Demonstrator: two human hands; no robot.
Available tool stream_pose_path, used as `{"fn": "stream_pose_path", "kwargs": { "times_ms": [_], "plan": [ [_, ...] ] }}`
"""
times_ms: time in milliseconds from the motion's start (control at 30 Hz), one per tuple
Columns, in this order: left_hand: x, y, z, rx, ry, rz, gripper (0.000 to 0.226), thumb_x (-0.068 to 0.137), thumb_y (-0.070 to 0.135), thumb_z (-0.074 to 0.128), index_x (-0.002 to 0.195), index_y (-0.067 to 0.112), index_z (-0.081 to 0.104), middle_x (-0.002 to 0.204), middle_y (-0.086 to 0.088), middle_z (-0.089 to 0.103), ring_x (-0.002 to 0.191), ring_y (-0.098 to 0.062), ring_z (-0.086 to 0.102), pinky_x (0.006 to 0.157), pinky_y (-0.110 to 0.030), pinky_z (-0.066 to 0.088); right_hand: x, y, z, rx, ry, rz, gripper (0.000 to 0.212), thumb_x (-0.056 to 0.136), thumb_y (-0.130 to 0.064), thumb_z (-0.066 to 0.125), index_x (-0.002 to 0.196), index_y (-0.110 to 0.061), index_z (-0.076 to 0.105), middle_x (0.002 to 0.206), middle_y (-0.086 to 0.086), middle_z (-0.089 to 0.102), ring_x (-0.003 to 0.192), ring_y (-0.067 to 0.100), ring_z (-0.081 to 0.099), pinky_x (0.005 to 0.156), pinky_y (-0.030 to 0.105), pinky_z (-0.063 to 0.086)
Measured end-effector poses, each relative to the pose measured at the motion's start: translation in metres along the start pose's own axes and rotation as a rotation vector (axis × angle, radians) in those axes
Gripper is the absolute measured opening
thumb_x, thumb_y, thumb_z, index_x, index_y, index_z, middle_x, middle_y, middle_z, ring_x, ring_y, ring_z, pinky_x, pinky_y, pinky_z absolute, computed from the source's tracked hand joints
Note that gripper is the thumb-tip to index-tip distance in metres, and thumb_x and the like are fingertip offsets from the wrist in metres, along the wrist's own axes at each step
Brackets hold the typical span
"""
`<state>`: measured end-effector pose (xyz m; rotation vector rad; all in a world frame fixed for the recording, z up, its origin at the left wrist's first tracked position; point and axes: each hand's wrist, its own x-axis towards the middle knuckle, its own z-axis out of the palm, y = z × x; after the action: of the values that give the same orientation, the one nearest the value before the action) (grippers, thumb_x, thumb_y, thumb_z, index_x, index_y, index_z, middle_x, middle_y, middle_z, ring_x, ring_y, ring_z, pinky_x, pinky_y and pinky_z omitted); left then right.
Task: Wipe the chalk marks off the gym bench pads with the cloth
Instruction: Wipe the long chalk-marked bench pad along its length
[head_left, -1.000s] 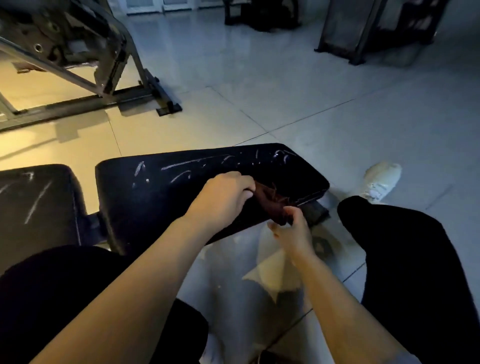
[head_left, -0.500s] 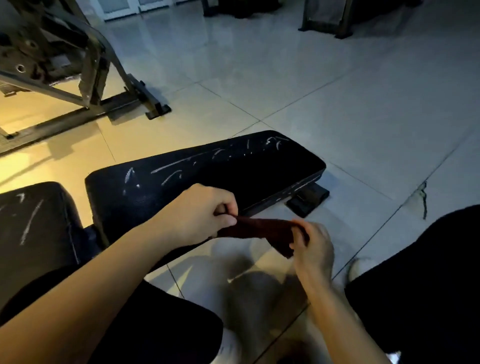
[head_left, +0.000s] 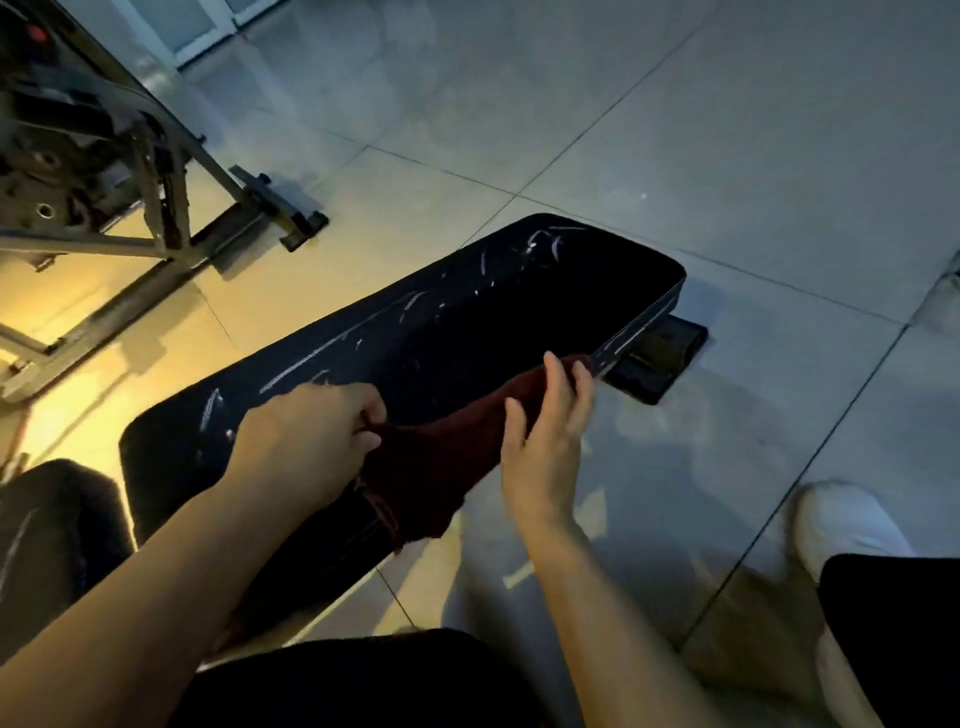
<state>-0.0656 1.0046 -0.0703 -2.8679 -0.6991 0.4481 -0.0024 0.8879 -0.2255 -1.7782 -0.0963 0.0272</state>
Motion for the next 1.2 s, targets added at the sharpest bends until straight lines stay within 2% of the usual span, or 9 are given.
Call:
{"fn": "stream_pose_path", "kwargs": {
  "times_ms": [100, 167, 267, 467, 600, 700, 867, 1100, 1200],
  "plan": [
    [0.006, 0.009, 0.013, 0.045, 0.024, 0.053, 0.011, 0.096, 0.032, 0.051, 0.104, 0.039, 0.053, 0.103, 0.015, 0.059, 0.097, -0.013, 0.057, 0.081, -0.038, 0.053, -0.002, -0.001, 0.026, 0.329, 0.093, 0.379, 0.07, 0.099, -0.03, 0.05, 0.155, -0.024, 0.008, 0.161, -0.003, 0.004, 0.132, 0.003, 0.026, 0.073, -0.008, 0.031],
    [0.006, 0.007, 0.019, 0.042, 0.028, 0.045, 0.013, 0.095, 0.031, 0.051, 0.106, 0.038, 0.054, 0.106, 0.016, 0.06, 0.098, -0.014, 0.057, 0.079, -0.036, 0.052, -0.004, 0.0, 0.041, 0.416, 0.102, 0.504, 0.075, 0.099, -0.035, 0.049, 0.156, -0.021, 0.002, 0.163, -0.002, 0.003, 0.139, 0.005, 0.019, 0.092, -0.002, 0.032],
    [0.007, 0.002, 0.021, -0.027, 0.053, 0.011, 0.018, 0.093, 0.026, 0.058, 0.107, 0.037, 0.061, 0.106, 0.012, 0.065, 0.1, -0.018, 0.06, 0.077, -0.034, 0.048, -0.011, -0.011, 0.057, 0.442, 0.117, 0.488, 0.075, 0.1, -0.033, 0.048, 0.155, -0.022, -0.002, 0.164, -0.001, 0.0, 0.148, 0.014, 0.012, 0.115, 0.027, 0.029],
    [0.014, 0.0, 0.013, -0.043, 0.133, 0.035, 0.015, 0.091, 0.026, 0.061, 0.104, 0.032, 0.066, 0.094, 0.011, 0.063, 0.088, -0.018, 0.06, 0.072, -0.035, 0.047, 0.003, -0.006, 0.057, 0.437, 0.11, 0.495, 0.072, 0.102, -0.035, 0.04, 0.154, -0.025, -0.008, 0.164, 0.003, -0.001, 0.147, 0.022, 0.018, 0.114, 0.032, 0.03],
    [0.022, 0.013, 0.017, -0.16, 0.192, 0.08, 0.024, 0.092, 0.025, 0.06, 0.115, 0.03, 0.062, 0.103, 0.008, 0.064, 0.088, -0.013, 0.057, 0.077, -0.034, 0.048, 0.064, 0.01, 0.038, 0.411, 0.139, 0.546, 0.067, 0.105, -0.029, 0.035, 0.155, -0.015, -0.006, 0.164, 0.005, -0.004, 0.15, 0.019, 0.003, 0.109, 0.018, 0.006],
    [0.025, 0.02, 0.026, -0.136, 0.118, 0.082, 0.047, 0.094, 0.041, 0.048, 0.139, 0.033, 0.042, 0.13, 0.004, 0.054, 0.111, -0.017, 0.054, 0.089, -0.038, 0.049, 0.09, 0.017, 0.03, 0.398, 0.171, 0.556, 0.063, 0.106, -0.028, 0.032, 0.155, -0.013, -0.004, 0.164, 0.005, -0.004, 0.15, 0.017, 0.0, 0.115, 0.022, 0.004],
    [0.028, 0.021, 0.037, -0.279, 0.111, 0.059, 0.055, 0.094, 0.051, 0.032, 0.145, 0.028, 0.035, 0.134, 0.001, 0.047, 0.12, -0.017, 0.045, 0.092, -0.032, 0.04, 0.037, 0.003, 0.044, 0.439, 0.125, 0.48, 0.065, 0.104, -0.022, 0.038, 0.154, -0.012, -0.002, 0.163, 0.005, 0.0, 0.149, 0.013, 0.003, 0.1, -0.003, 0.0],
    [0.053, 0.043, 0.046, -0.248, 0.051, 0.199, 0.062, 0.09, 0.054, 0.033, 0.144, 0.024, 0.039, 0.141, 0.001, 0.044, 0.125, -0.009, 0.038, 0.101, -0.03, 0.03, 0.02, 0.001, 0.048, 0.424, 0.091, 0.426, 0.07, 0.1, -0.024, 0.046, 0.153, -0.011, 0.002, 0.163, 0.011, 0.005, 0.149, 0.018, 0.007, 0.119, 0.026, 0.017],
    [0.059, 0.043, 0.05, -0.167, 0.046, 0.229, 0.052, 0.093, 0.045, 0.052, 0.139, 0.022, 0.047, 0.13, 0.004, 0.051, 0.12, -0.013, 0.044, 0.096, -0.026, 0.031, 0.047, 0.013, 0.035, 0.396, 0.108, 0.424, 0.075, 0.098, -0.019, 0.053, 0.154, -0.015, 0.003, 0.163, 0.005, 0.005, 0.148, 0.016, 0.009, 0.101, -0.005, 0.012]
  ]
}}
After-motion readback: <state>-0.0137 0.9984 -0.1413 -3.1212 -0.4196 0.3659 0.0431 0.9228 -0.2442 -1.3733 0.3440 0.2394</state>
